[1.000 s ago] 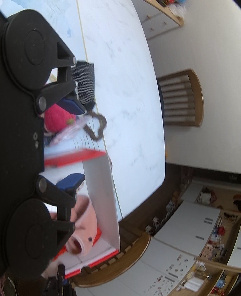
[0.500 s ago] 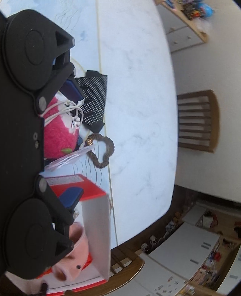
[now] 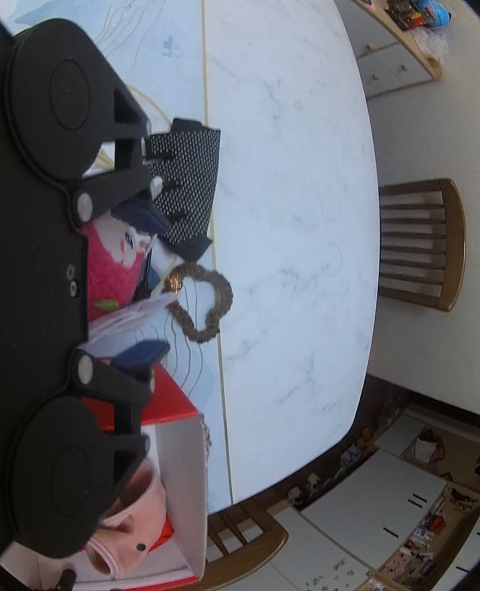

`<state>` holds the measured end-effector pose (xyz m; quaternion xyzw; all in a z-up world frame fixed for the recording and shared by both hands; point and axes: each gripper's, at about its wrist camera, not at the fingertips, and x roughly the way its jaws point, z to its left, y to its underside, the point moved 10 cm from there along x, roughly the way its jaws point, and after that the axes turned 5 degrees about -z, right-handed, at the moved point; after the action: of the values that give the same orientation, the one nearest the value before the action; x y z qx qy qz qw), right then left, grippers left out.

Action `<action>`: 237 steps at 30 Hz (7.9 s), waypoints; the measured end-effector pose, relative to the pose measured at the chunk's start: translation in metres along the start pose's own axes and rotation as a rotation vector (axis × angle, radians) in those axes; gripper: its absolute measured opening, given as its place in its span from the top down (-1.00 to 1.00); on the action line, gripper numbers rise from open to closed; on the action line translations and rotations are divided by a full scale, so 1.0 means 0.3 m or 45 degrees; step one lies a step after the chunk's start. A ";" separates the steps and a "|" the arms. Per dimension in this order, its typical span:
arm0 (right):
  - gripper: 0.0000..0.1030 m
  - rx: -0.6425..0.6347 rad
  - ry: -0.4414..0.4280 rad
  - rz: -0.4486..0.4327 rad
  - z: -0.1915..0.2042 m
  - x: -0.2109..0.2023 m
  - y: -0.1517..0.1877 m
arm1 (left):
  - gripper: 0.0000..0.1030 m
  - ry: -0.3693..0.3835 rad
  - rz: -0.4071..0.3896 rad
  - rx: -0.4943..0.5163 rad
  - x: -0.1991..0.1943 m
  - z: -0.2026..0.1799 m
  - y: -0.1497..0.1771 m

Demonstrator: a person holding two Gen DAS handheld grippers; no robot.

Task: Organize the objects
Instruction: 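Move the left gripper to the pile and grasp the white printed packet, then carry the white packet into the box and release it on the pink hat, then move the left gripper to the pile and grasp the black dotted glove, then carry the black dotted glove into the white box with the left gripper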

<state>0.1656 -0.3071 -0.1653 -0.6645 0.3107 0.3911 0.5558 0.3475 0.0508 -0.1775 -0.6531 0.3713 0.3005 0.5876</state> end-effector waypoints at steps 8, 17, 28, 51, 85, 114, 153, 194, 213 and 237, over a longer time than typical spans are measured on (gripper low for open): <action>0.84 -0.001 0.002 0.001 -0.003 0.000 0.002 | 0.65 0.036 0.004 0.027 -0.002 -0.023 0.012; 0.84 -0.003 0.003 0.000 -0.007 -0.002 0.004 | 1.00 0.078 -0.057 0.019 -0.052 -0.049 -0.014; 0.84 -0.006 0.006 -0.001 -0.019 -0.011 0.008 | 1.00 0.139 -0.163 0.058 -0.234 -0.111 -0.081; 0.84 -0.010 0.010 0.001 -0.021 -0.017 0.007 | 1.00 0.435 -0.280 0.274 -0.413 -0.498 -0.073; 0.83 -0.016 0.006 0.001 -0.009 -0.013 0.000 | 1.00 0.455 0.014 0.599 -0.033 -0.874 0.221; 0.84 -0.018 0.006 0.001 0.000 -0.009 0.000 | 0.31 0.528 0.053 0.532 -0.053 -0.806 0.311; 0.83 -0.013 0.007 0.008 0.000 -0.007 0.006 | -0.97 0.220 -0.302 0.146 -0.325 -0.225 -0.012; 0.84 0.021 0.053 0.068 -0.001 0.010 0.001 | -0.90 -0.158 0.024 -0.143 0.240 0.347 -0.016; 0.84 0.014 0.056 0.060 0.000 0.008 -0.001 | 0.65 -0.163 -0.052 -0.081 0.150 0.302 -0.042; 0.84 -0.011 0.049 0.039 0.011 -0.003 0.005 | 0.65 0.094 -0.227 0.123 -0.314 -0.084 -0.096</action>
<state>0.1632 -0.3042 -0.1655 -0.6695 0.3297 0.3881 0.5408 0.3194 0.0393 -0.0804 -0.6651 0.3472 0.2047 0.6287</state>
